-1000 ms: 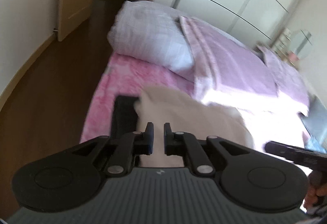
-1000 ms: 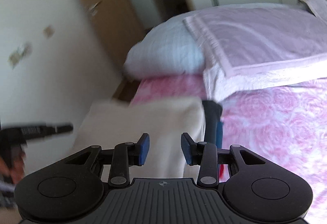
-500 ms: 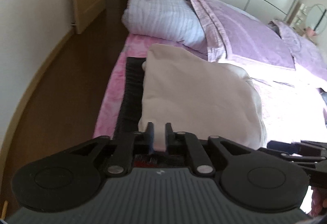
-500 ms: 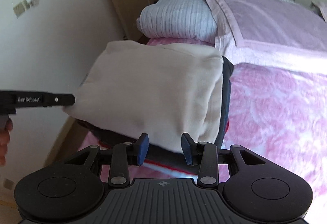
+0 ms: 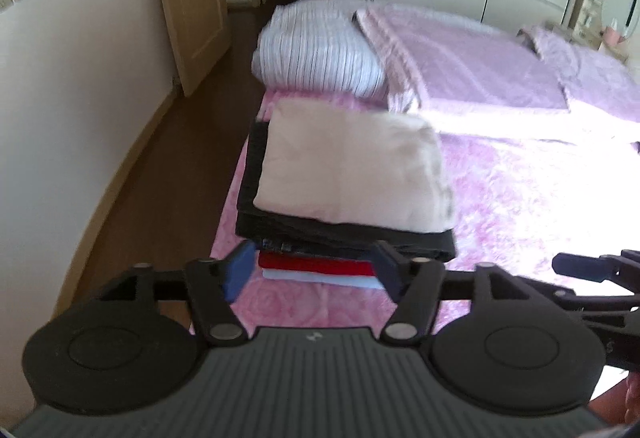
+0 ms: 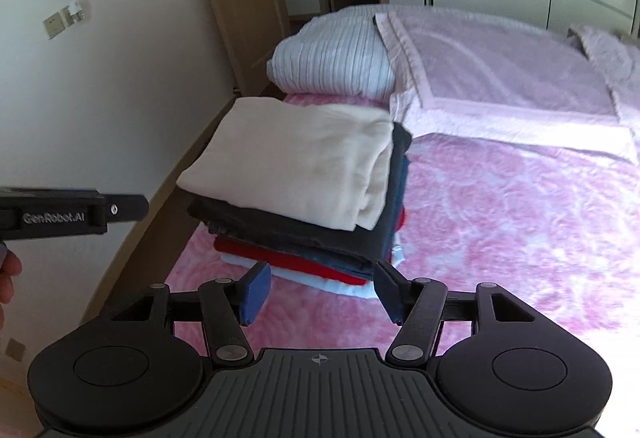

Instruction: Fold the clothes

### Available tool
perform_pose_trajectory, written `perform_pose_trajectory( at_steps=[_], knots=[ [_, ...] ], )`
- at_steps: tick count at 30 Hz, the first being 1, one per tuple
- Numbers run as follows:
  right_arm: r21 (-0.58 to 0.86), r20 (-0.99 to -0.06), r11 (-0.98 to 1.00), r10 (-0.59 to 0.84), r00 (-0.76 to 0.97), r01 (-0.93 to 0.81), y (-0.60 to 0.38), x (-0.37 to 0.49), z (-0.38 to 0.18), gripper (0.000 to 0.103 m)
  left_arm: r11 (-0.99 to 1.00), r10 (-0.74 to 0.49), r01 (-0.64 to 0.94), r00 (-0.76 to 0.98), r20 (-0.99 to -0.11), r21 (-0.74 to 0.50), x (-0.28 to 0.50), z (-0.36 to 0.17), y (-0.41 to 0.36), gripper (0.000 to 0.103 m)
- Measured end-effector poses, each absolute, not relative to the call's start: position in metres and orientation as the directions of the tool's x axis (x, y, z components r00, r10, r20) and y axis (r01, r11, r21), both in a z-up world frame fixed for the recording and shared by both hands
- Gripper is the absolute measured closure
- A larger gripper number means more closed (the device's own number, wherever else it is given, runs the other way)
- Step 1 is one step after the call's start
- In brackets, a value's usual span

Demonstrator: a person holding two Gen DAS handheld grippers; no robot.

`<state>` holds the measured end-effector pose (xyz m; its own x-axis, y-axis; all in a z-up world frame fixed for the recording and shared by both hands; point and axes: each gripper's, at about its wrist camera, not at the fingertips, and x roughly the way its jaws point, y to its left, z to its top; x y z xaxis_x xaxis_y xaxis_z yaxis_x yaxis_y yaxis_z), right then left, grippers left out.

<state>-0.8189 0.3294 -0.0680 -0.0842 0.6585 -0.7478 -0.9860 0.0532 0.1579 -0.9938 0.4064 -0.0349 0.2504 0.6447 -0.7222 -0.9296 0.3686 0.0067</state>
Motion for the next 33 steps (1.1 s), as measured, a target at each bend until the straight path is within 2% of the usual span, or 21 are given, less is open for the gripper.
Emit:
perform_pose_trajectory(
  at_steps=[1,3,7,10,14,21,27,33],
  knots=[
    [0.147,-0.747,0.049,0.660,-0.078,-0.988,0.320,-0.819,-0.063,0.042,0.355,0.668,-0.935,0.243,-0.703,0.015,-0.994,-0.029,0.395,0.020],
    [0.139,-0.749,0.055,0.659,-0.068,-0.989,0.301,-0.817,-0.056,0.042,0.328,0.698,-0.944,0.223,-0.681,0.027,-0.995,-0.021,0.372,0.017],
    [0.128,-0.739,0.077,0.672,-0.043,-0.989,0.260,-0.810,-0.046,0.041,0.284,0.726,-0.958,0.197,-0.659,0.027,-0.996,-0.013,0.331,0.016],
    [0.090,-0.706,0.107,0.708,0.012,-0.990,0.225,-0.808,-0.046,0.031,0.265,0.725,-0.964,0.188,-0.663,0.016,-0.998,-0.014,0.298,0.016],
    [0.090,-0.673,0.072,0.740,-0.008,-0.993,0.180,-0.808,-0.049,0.030,0.276,0.709,-0.961,0.186,-0.680,0.025,-0.999,-0.017,0.258,0.016],
    [0.092,-0.707,0.061,0.707,-0.022,-0.994,0.133,-0.817,-0.047,0.030,0.283,0.691,-0.959,0.185,-0.699,0.026,-1.010,-0.014,0.203,0.016],
    [0.191,-0.727,0.099,0.683,-0.073,-0.977,0.116,-0.820,-0.045,0.030,0.271,0.669,-0.962,0.155,-0.727,0.045,-1.017,-0.016,0.179,0.016],
    [0.214,-0.761,0.152,0.645,-0.067,-0.965,0.113,-0.829,-0.050,0.030,0.285,0.647,-0.957,0.157,-0.747,0.046,-1.022,-0.022,0.170,0.016]
  ],
)
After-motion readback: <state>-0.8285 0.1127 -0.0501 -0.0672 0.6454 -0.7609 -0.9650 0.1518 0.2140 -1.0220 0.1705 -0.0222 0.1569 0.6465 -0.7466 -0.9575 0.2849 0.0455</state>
